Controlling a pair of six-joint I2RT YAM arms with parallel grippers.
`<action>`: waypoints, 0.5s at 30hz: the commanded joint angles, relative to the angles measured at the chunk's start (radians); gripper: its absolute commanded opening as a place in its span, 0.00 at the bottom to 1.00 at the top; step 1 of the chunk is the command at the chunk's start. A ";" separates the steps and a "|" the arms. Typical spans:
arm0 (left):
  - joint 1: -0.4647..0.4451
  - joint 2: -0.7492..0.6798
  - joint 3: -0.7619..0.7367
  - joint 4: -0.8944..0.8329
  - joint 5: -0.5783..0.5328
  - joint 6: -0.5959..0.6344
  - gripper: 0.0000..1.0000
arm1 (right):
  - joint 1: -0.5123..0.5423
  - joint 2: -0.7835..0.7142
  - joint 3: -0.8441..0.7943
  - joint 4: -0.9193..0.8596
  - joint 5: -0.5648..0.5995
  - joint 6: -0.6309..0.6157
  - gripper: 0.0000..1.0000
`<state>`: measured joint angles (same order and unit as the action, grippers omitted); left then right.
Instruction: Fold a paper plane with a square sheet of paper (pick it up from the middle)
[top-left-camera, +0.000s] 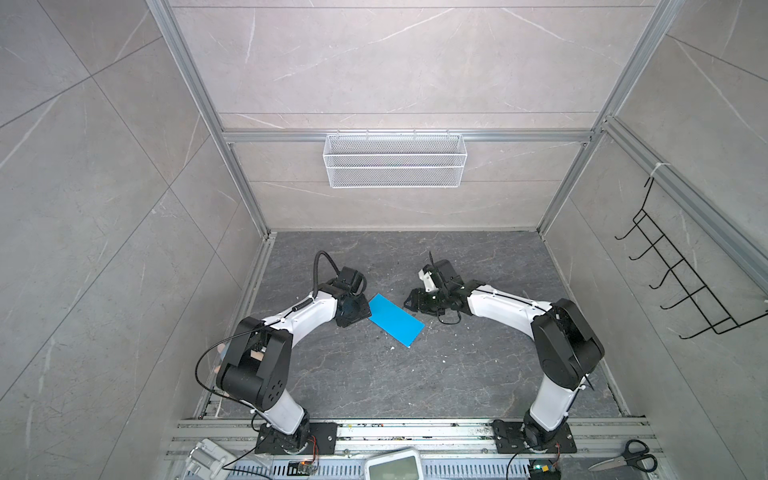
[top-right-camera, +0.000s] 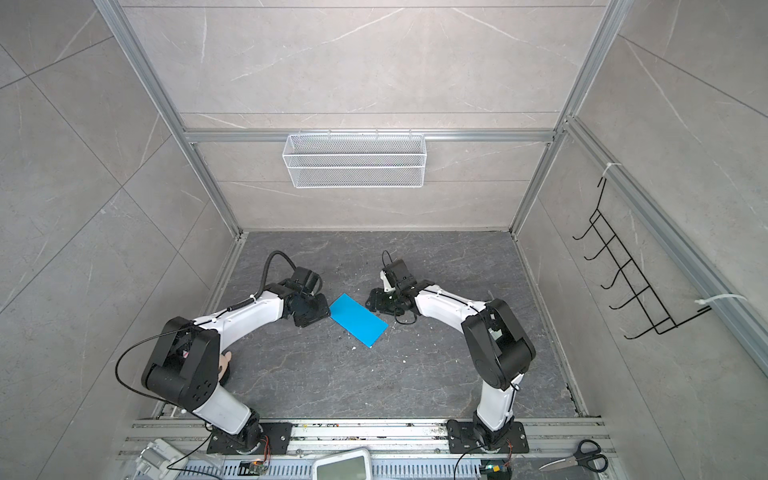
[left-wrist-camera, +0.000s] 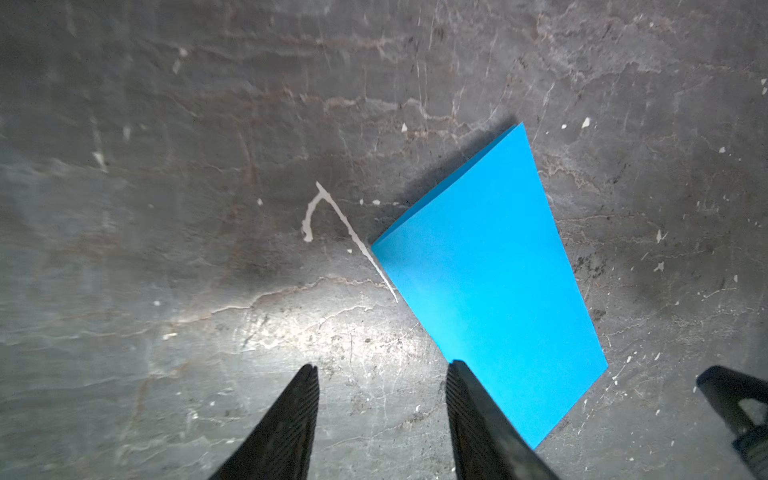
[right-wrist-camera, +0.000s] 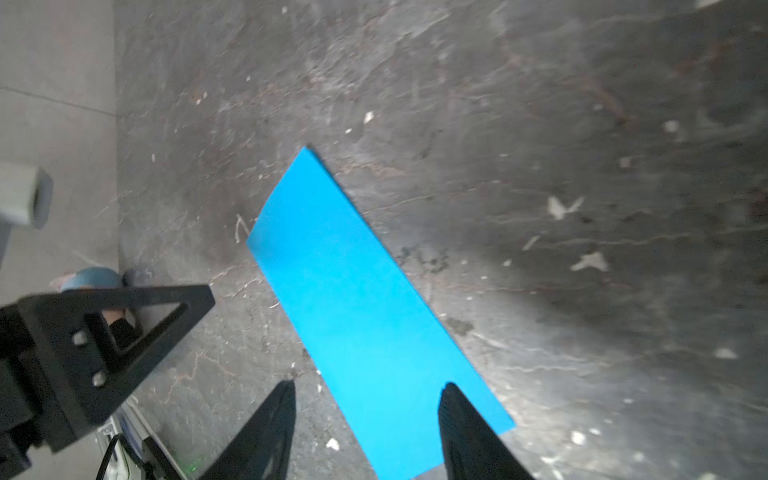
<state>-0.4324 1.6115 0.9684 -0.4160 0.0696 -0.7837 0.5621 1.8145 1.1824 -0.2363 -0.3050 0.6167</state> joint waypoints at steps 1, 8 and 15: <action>-0.003 0.004 -0.040 0.148 0.102 -0.121 0.58 | -0.019 0.037 0.011 -0.079 0.010 -0.073 0.62; -0.005 0.082 -0.020 0.179 0.144 -0.134 0.60 | -0.028 0.096 0.063 -0.168 -0.009 -0.136 0.63; -0.004 0.163 0.049 0.153 0.160 -0.102 0.55 | -0.028 0.132 0.064 -0.181 -0.066 -0.147 0.58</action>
<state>-0.4335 1.7409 0.9794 -0.2588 0.2058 -0.8906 0.5316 1.9278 1.2285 -0.3798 -0.3389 0.4965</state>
